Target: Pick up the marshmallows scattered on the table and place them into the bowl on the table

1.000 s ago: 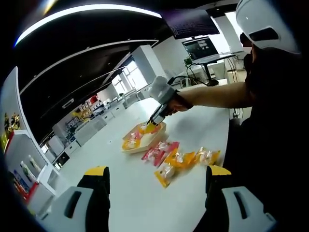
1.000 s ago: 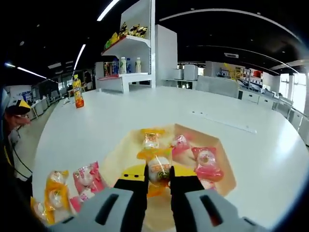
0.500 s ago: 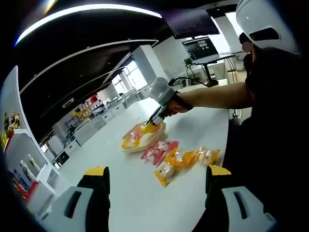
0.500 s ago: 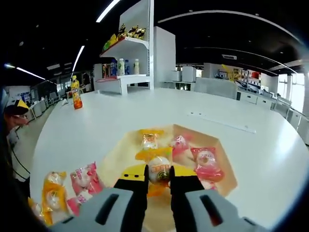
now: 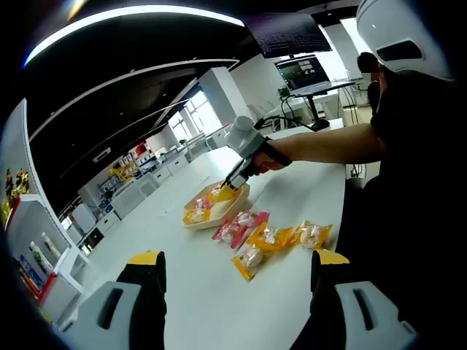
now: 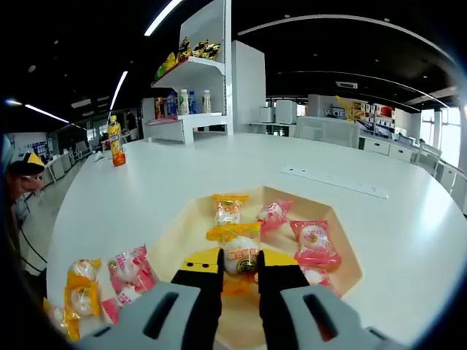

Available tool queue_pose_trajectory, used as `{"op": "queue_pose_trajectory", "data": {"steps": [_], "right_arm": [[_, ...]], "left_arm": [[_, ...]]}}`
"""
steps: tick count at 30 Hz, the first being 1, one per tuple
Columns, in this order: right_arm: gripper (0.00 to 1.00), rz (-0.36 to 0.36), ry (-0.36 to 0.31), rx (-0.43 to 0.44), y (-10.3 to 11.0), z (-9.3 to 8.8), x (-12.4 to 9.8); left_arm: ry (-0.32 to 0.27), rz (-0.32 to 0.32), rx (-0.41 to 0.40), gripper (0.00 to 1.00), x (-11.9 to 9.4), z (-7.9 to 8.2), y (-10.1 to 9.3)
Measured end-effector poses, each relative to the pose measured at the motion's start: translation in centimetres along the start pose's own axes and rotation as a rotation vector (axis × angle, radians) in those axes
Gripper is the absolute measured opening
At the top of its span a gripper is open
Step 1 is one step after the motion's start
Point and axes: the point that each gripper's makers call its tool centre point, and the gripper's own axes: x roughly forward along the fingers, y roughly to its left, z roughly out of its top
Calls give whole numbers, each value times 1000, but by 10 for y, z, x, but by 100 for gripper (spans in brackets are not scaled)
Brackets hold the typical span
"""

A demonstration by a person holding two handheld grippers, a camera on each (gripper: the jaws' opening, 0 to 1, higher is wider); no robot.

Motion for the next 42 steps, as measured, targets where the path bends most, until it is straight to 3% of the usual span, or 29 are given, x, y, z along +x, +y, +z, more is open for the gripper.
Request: {"op": "queue_pose_trajectory", "data": {"steps": [10, 21, 28, 35, 42], "right_arm": [[17, 7, 1, 16, 0, 0, 1], [28, -10, -47, 22, -5, 10, -4], [43, -22, -51, -12, -9, 12, -7], [67, -38, -47, -21, -11, 12, -8], [79, -68, -41, -47, -17, 11, -10]], "left_arm": [[-1, 0, 0, 80, -1, 0, 0], [-1, -1, 0, 80, -1, 1, -1], [-2, -1, 1, 80, 0, 2, -1], [-1, -3, 1, 80, 0, 2, -1], [0, -2, 3, 80, -1, 1, -1]]}}
